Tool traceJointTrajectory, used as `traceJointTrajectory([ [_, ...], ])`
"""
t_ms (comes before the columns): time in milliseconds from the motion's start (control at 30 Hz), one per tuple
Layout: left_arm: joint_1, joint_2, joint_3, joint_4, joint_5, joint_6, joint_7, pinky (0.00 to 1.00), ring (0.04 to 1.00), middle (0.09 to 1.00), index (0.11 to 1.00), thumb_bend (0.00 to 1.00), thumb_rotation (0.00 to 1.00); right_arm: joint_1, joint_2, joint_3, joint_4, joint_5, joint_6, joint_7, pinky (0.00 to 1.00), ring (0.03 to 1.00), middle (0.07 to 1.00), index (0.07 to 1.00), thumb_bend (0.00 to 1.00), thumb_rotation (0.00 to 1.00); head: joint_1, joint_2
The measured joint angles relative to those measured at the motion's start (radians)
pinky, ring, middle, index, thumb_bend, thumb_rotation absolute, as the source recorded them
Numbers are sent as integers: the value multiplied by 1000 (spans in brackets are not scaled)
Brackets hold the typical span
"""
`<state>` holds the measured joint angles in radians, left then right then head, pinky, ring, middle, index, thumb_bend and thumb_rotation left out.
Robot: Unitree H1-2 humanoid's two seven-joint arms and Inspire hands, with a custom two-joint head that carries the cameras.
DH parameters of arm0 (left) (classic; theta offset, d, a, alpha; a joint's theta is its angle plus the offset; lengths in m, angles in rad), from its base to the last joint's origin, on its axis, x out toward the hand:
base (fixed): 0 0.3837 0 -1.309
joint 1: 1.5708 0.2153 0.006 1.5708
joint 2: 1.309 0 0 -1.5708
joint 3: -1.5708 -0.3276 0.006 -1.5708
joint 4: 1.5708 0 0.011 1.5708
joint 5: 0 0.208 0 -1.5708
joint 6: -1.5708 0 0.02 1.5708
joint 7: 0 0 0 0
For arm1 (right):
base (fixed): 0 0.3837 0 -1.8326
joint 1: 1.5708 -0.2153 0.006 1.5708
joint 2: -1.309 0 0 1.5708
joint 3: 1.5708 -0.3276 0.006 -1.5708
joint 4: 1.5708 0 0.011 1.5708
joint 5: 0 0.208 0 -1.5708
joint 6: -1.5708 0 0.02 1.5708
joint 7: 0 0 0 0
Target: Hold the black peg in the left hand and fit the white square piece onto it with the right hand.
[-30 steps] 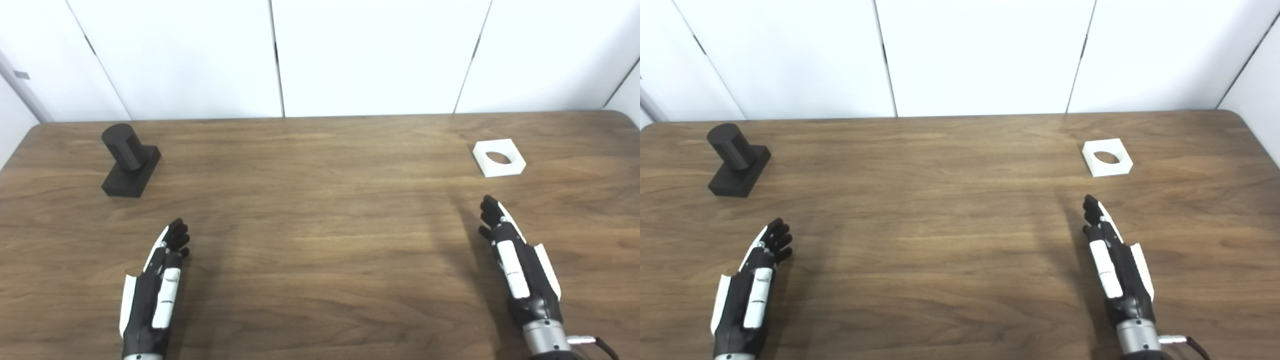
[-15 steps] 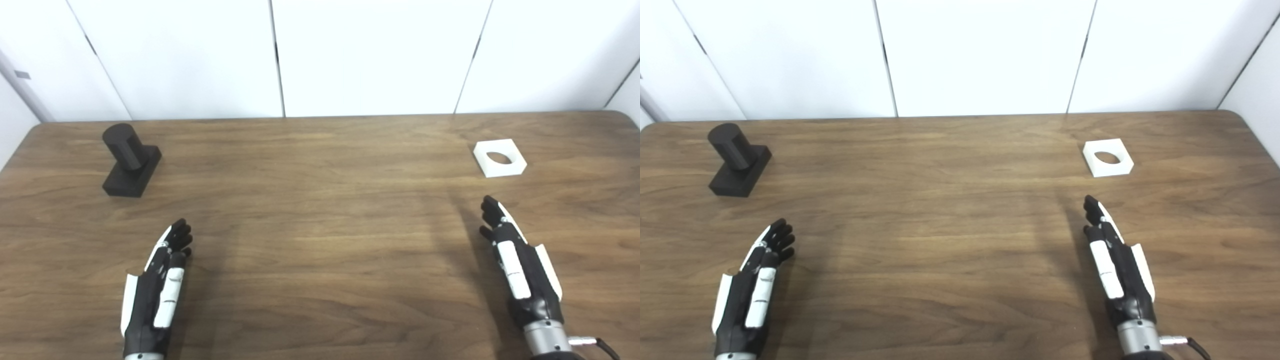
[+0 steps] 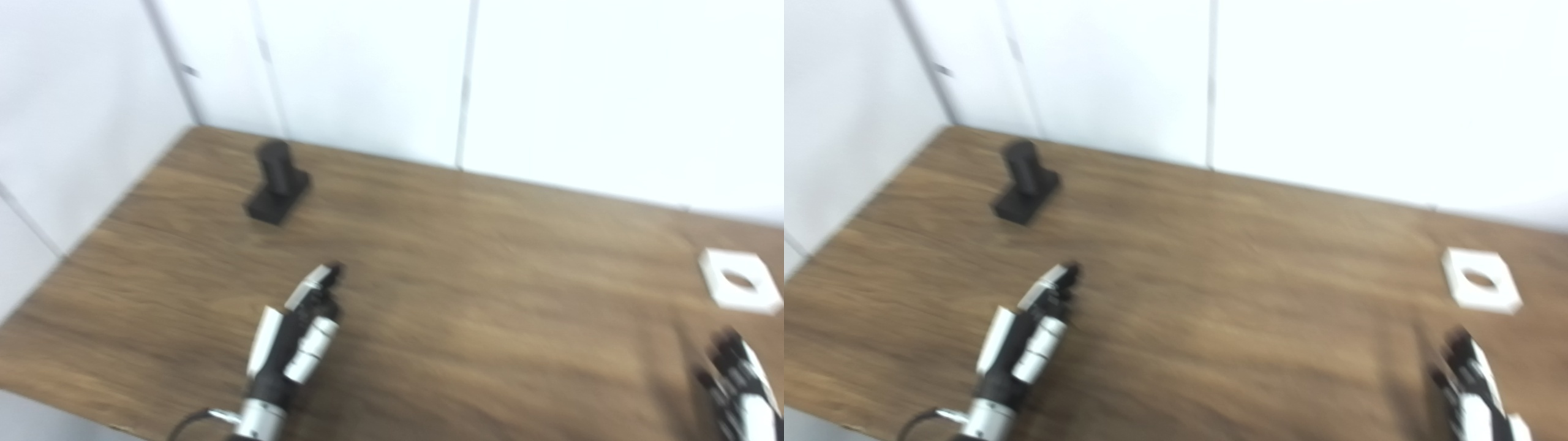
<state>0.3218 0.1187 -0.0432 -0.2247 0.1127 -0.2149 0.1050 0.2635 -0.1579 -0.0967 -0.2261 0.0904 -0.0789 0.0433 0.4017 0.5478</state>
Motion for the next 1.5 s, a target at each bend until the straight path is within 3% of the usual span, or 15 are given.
traceJointTrajectory([
  [167,-6,0,-17,7,2,-23,17,926,941,919,893,572,825,-8,-1,-6,9,-33,-4,0,847,899,914,892,493,1000,11,-28],
  [433,-13,0,-37,18,2,-48,38,943,953,934,902,551,829,-24,-1,-18,29,-45,-14,-4,761,844,866,849,527,1000,-7,-45],
  [567,-15,0,-40,25,3,-70,51,928,942,927,897,559,818,-28,-2,-18,34,-47,-15,-4,761,847,865,841,581,1000,-12,-45],
  [800,-16,0,-45,27,26,-73,81,858,902,908,899,550,682,-31,-1,-20,37,-57,-19,-4,709,822,849,816,639,1000,-29,-51],
  [900,-16,0,-46,27,35,-73,103,798,861,886,888,541,621,-30,-1,-21,37,-57,-21,-4,753,841,859,829,647,999,-15,-45],
  [1000,-14,-1,-45,21,41,-66,124,807,855,874,877,551,596,-29,0,-21,36,-64,-20,-6,754,844,865,838,685,1000,-15,-40],
  [1100,-10,-4,-37,-3,43,-15,142,804,846,855,855,595,527,-27,0,-21,31,-72,-15,-8,788,857,873,852,683,1000,-18,-35],
  [1200,-2,-4,-23,-51,49,76,146,820,862,881,900,630,487,-23,-1,-21,29,-75,-17,-8,806,857,860,836,689,1000,-27,-32],
  [1267,-5,3,-11,-133,82,207,123,849,913,933,972,648,452,-19,-1,-22,28,-75,-22,-8,776,841,842,804,688,991,-37,-29],
  [1367,-33,14,10,-237,159,363,85,924,969,969,998,666,426,-11,-1,-27,22,-78,-25,-9,761,828,821,764,687,997,-40,-28],
  [1500,-104,21,44,-253,309,560,65,957,997,997,1000,771,518,-9,-1,-27,21,-112,-28,-19,797,840,817,746,685,996,-46,-23],
])
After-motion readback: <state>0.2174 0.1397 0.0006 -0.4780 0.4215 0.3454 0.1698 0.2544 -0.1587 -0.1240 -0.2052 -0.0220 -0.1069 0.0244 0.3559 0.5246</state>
